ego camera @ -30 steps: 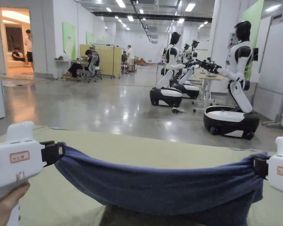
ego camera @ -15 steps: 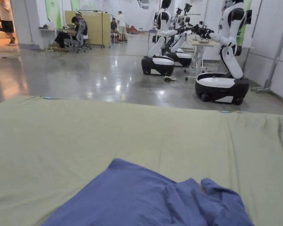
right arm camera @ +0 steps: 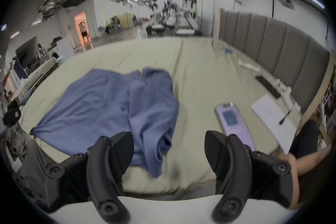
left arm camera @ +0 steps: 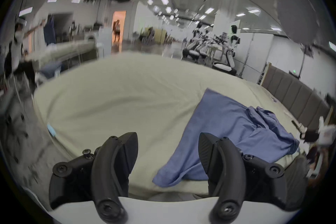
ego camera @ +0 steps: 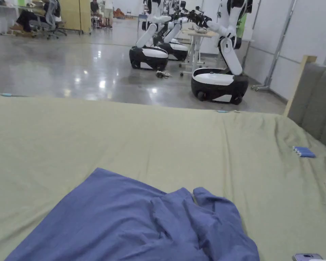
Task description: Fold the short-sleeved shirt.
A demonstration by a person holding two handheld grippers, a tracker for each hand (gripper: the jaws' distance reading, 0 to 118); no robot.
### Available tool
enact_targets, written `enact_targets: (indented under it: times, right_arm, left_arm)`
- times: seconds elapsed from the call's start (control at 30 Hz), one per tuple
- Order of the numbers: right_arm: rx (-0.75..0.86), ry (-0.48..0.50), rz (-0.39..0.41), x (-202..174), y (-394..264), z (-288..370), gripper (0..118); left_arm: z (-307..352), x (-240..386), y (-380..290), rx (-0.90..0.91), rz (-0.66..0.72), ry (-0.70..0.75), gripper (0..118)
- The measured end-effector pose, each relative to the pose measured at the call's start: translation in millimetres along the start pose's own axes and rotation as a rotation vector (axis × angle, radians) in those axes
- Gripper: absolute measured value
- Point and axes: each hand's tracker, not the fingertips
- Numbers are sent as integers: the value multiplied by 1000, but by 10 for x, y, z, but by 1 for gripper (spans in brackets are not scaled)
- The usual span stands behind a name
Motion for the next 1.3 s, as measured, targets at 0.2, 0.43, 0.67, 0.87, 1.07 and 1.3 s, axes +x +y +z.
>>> enact_targets:
  times: [0.2,0.43,0.67,0.87,1.07,1.3]
  right_arm:
    - [242,128,-53,-109,233,303,89]
    - [262,149,-26,-342,335,411,6]
    - [271,133,25,-539,351,402,0]
    - [266,170,7,-491,350,324,0]
    - [229,212,-5,-540,294,264,0]
    - [170,246,-13,-572,230,149,0]
  left_arm:
    - [374,485,239,210,-131,-77,69]
    - [430,612,208,280,-155,-101,5]
    - [393,519,166,203,-129,-87,3]
    - [400,270,161,187,-84,-83,3]
    - [160,-64,4,-28,-14,-93,41]
    - [-450,-428,-432,-315,78,-109,59]
